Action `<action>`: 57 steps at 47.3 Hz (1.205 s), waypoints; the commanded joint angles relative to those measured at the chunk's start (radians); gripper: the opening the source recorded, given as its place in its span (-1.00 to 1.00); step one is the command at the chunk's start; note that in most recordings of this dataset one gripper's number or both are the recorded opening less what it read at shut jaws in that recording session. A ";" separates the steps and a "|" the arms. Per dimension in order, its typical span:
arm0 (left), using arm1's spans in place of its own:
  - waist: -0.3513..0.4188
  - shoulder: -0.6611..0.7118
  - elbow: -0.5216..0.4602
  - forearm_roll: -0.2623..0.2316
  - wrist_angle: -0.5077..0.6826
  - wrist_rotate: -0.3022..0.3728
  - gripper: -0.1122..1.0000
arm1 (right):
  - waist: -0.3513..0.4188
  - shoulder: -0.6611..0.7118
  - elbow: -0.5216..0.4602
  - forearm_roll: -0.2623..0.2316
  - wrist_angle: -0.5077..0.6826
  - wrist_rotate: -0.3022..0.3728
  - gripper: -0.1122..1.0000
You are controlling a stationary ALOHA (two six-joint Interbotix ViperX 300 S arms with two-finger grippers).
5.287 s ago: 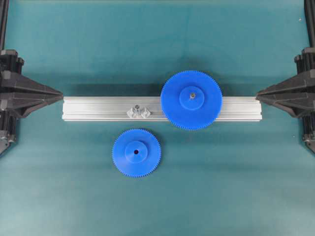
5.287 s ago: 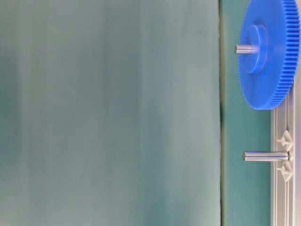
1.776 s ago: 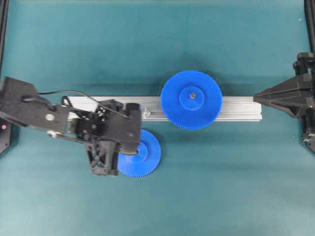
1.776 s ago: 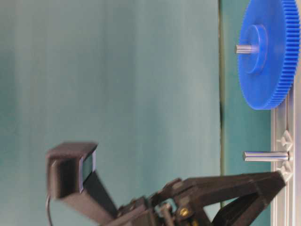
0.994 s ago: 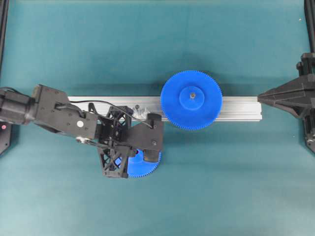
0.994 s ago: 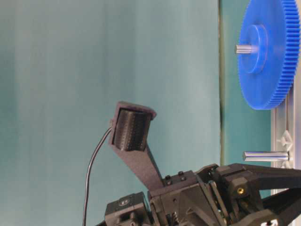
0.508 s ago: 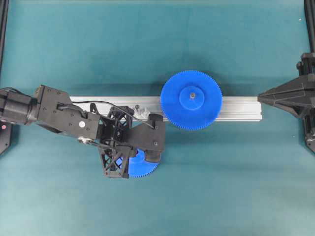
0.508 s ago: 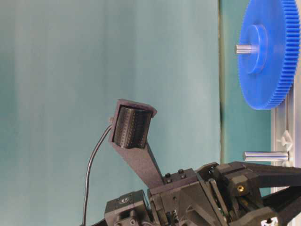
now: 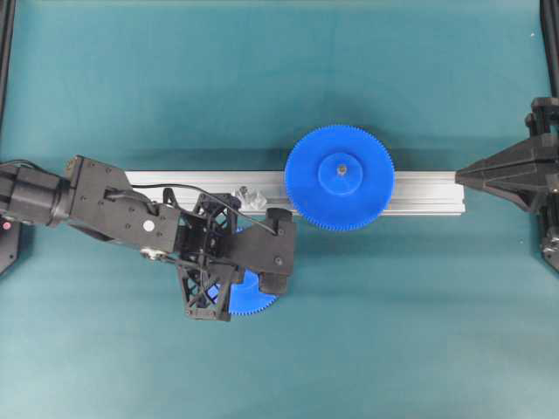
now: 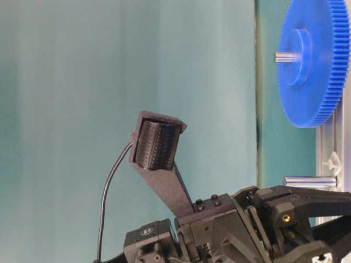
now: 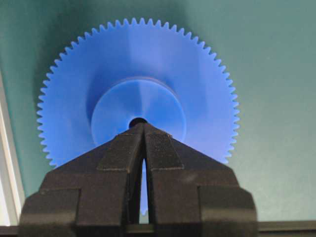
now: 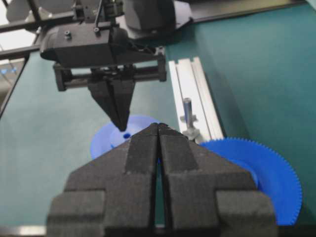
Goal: Insert the small gear onto the shaft.
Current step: 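Close the left gripper on the small blue gear's hub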
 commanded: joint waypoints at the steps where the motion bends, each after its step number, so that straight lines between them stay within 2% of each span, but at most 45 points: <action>1: -0.005 -0.017 -0.023 0.003 -0.005 0.000 -0.79 | -0.002 0.003 -0.011 0.000 0.003 0.011 -0.72; 19: -0.006 -0.014 -0.026 0.003 0.040 0.003 -0.79 | -0.002 0.003 -0.011 0.002 0.020 0.012 -0.72; 29: -0.006 -0.014 -0.032 0.003 0.037 0.023 -0.79 | -0.002 0.003 -0.011 0.002 0.020 0.012 -0.72; 48: -0.006 0.015 -0.064 0.003 0.037 0.021 -0.79 | -0.002 0.003 -0.011 0.002 0.020 0.012 -0.72; 54: -0.005 0.018 -0.074 0.003 0.037 0.025 -0.69 | -0.002 0.003 -0.011 0.002 0.020 0.012 -0.72; 57: -0.005 0.018 -0.074 0.003 0.037 0.023 -0.52 | -0.002 0.003 -0.011 0.002 0.020 0.012 -0.72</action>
